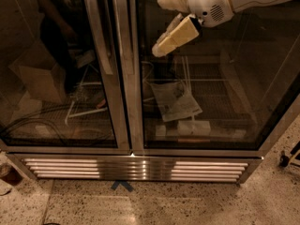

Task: Place 7up can into top drawer

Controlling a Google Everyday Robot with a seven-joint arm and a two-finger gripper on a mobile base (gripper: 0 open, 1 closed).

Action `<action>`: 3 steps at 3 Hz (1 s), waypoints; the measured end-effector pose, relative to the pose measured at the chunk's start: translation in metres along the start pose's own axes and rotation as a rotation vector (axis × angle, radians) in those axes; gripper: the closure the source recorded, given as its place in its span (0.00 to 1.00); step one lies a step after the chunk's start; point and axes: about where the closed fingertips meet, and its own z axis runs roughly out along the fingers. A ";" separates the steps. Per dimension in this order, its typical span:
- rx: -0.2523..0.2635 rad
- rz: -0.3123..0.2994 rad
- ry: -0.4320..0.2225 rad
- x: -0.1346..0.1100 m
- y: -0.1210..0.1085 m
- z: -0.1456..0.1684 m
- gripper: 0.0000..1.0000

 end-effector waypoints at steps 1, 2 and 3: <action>0.004 0.002 0.006 -0.001 -0.001 0.003 0.16; 0.003 0.002 0.005 -0.002 -0.003 0.007 0.10; 0.002 0.002 0.004 -0.003 -0.003 0.010 0.10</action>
Offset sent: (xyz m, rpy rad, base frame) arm 0.0078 0.0053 0.0000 -0.0065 -0.0019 -0.0178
